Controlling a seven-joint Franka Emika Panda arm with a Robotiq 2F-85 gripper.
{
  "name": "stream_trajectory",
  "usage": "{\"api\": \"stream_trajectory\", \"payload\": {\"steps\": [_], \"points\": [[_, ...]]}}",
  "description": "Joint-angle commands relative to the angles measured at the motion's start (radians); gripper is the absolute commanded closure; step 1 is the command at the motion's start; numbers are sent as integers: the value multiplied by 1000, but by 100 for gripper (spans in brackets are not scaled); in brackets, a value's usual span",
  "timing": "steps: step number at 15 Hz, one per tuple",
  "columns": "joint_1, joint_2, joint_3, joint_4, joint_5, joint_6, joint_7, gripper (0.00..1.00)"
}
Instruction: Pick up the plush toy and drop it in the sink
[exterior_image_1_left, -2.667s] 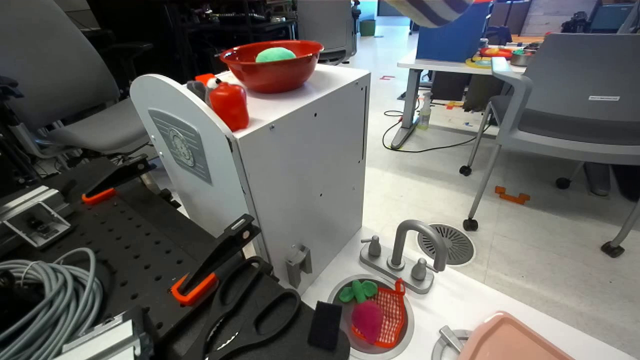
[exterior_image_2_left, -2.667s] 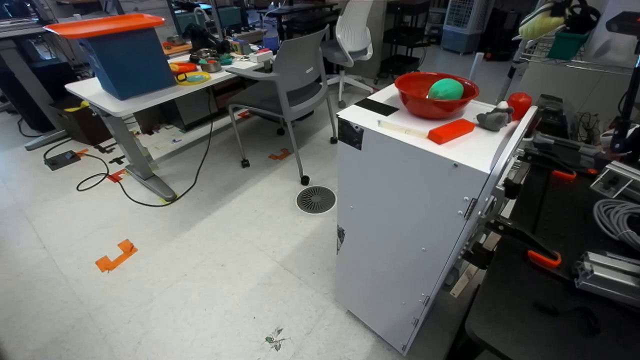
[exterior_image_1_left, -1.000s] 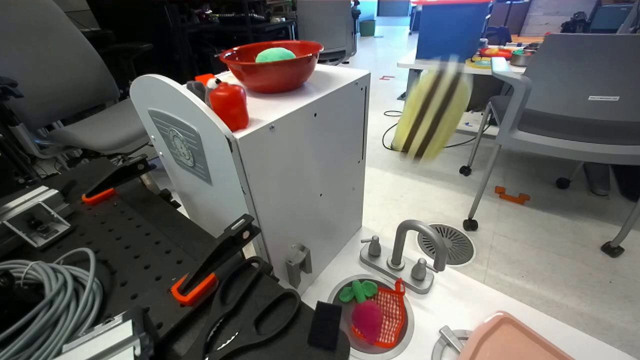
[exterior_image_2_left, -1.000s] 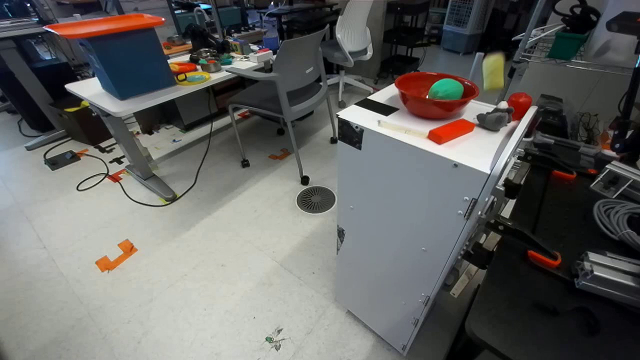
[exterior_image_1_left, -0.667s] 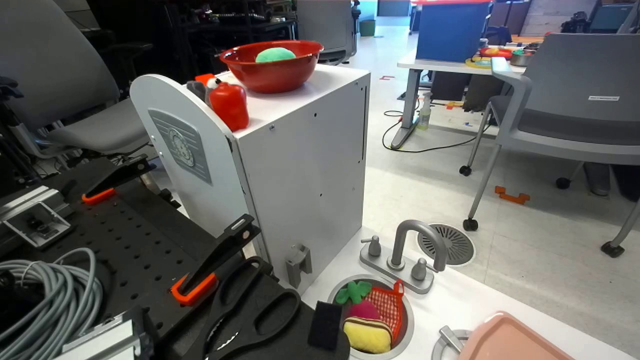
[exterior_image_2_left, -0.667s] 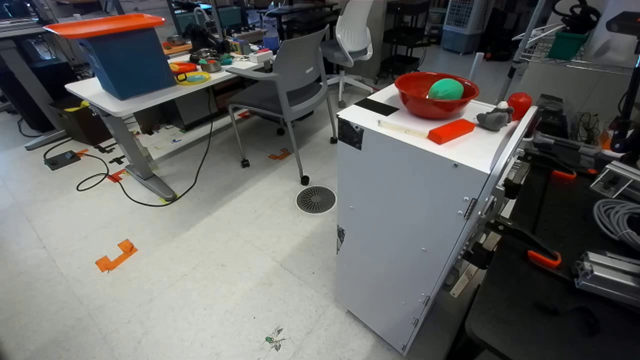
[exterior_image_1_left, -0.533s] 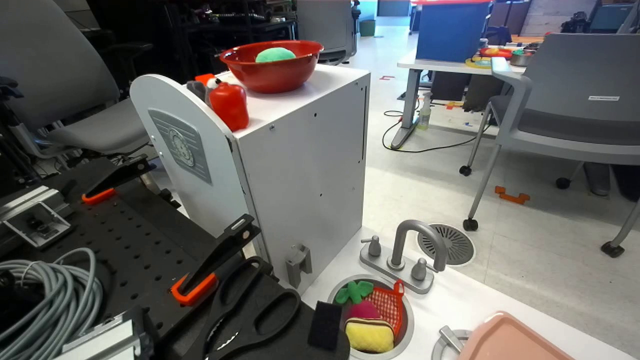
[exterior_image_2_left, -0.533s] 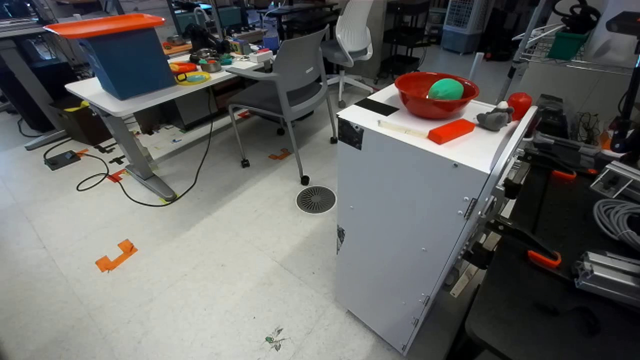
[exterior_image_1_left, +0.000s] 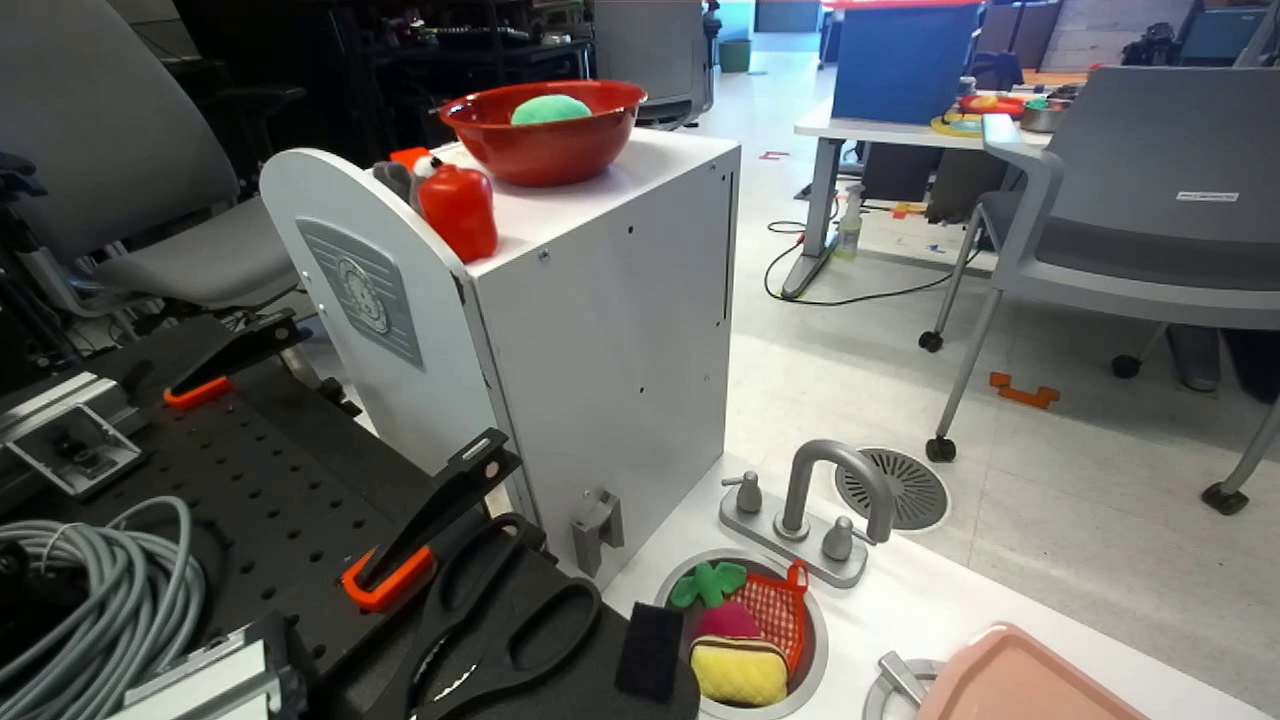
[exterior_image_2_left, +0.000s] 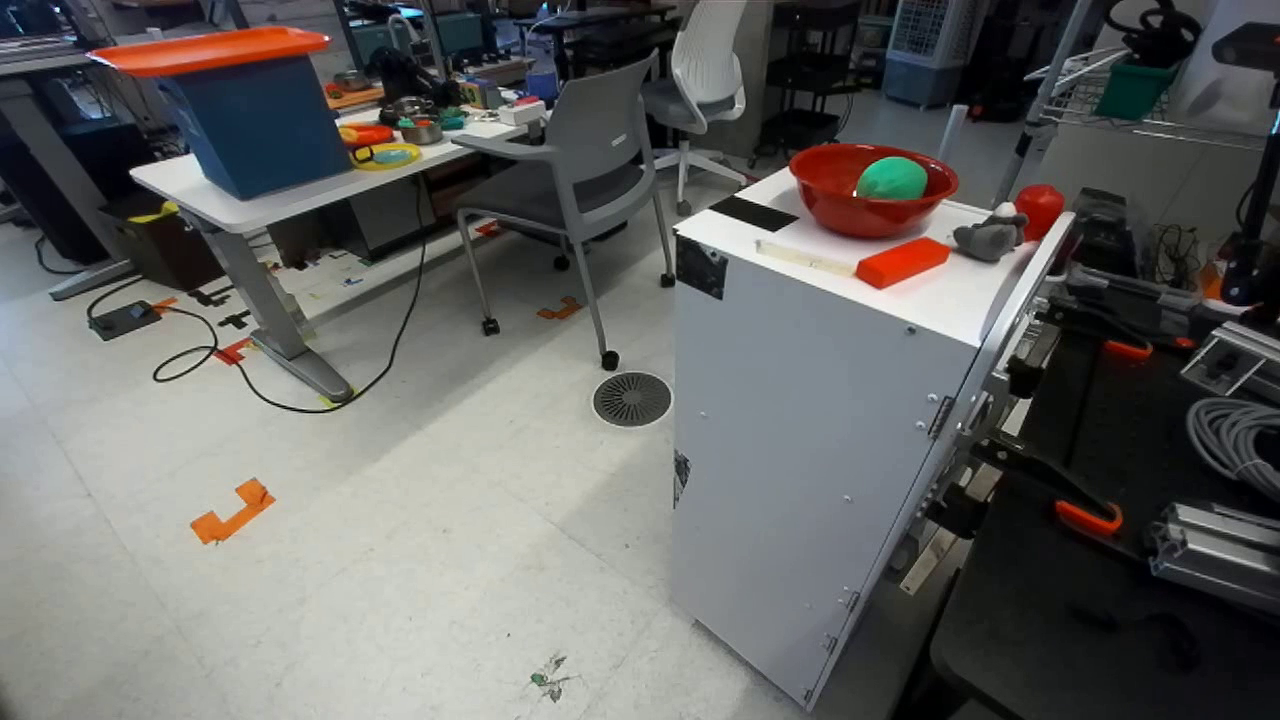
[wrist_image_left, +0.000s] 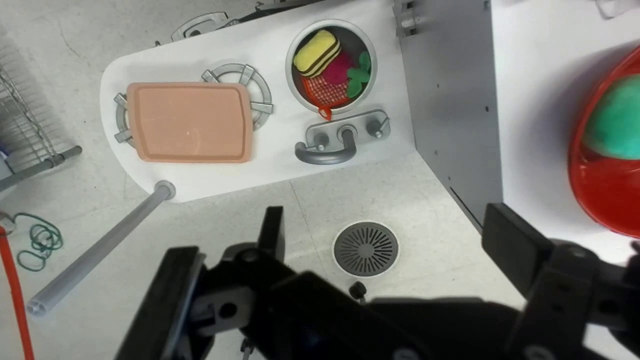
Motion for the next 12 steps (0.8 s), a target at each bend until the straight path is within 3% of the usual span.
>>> {"api": "stream_trajectory", "payload": {"steps": [1,7,12], "points": [[41,-111,38,-65,-33,25,19,0],[97,-198,74,-110,18,52,-42,0],[141,-163,76,-106,96,107,-174,0]]}}
